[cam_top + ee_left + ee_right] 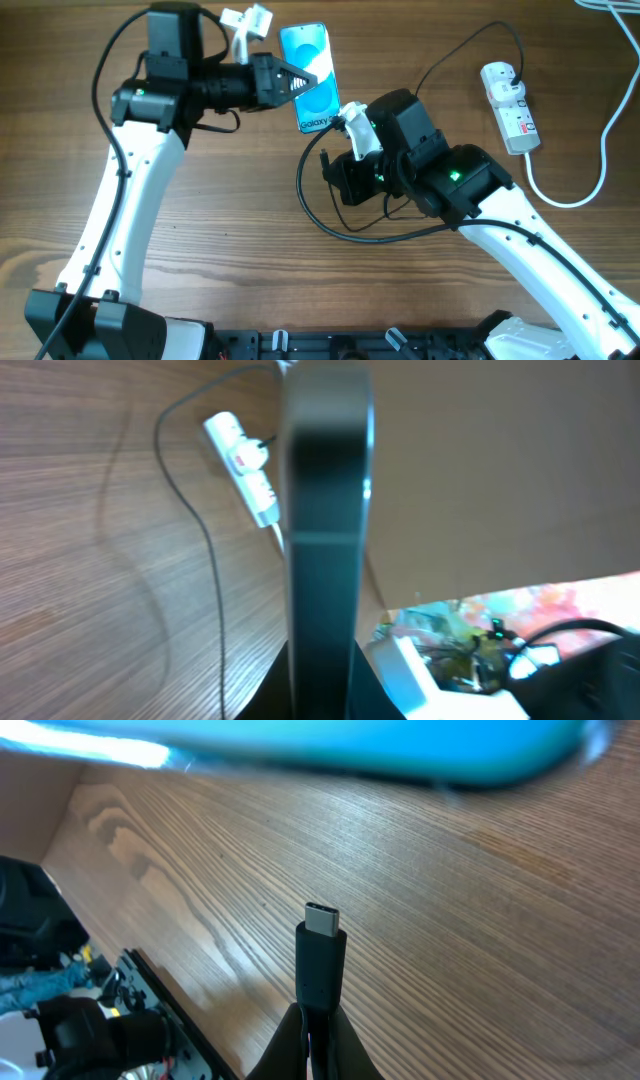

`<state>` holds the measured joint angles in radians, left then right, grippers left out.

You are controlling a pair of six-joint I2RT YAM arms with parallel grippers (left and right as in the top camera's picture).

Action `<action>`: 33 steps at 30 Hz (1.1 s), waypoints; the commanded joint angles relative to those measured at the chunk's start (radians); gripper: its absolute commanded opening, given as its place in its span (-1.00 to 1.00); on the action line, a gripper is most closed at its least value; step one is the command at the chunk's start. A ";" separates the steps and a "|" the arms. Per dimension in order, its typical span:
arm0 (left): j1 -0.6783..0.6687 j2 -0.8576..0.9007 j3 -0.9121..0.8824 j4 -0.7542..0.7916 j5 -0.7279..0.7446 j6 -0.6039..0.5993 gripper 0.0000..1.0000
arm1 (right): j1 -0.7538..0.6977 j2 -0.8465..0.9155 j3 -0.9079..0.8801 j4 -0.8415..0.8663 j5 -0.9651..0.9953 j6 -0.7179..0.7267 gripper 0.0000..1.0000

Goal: Plug charger to phone and switch on socket
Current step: 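Lift the plug and bring it to the phone's bottom port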

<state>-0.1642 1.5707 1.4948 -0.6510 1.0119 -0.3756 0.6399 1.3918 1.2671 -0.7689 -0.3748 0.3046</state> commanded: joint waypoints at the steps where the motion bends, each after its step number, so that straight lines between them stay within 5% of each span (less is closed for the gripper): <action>1: -0.002 -0.005 0.006 0.006 -0.074 0.028 -0.92 | 0.000 -0.003 0.017 0.010 -0.038 0.039 -0.91; 33: -0.001 0.021 0.006 -0.072 0.043 0.137 -0.92 | 0.000 -0.050 0.029 0.050 -0.006 0.039 -0.91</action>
<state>-0.1684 1.5898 1.4948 -0.7265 1.0191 -0.2672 0.6399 1.3605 1.2671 -0.7238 -0.4065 0.3367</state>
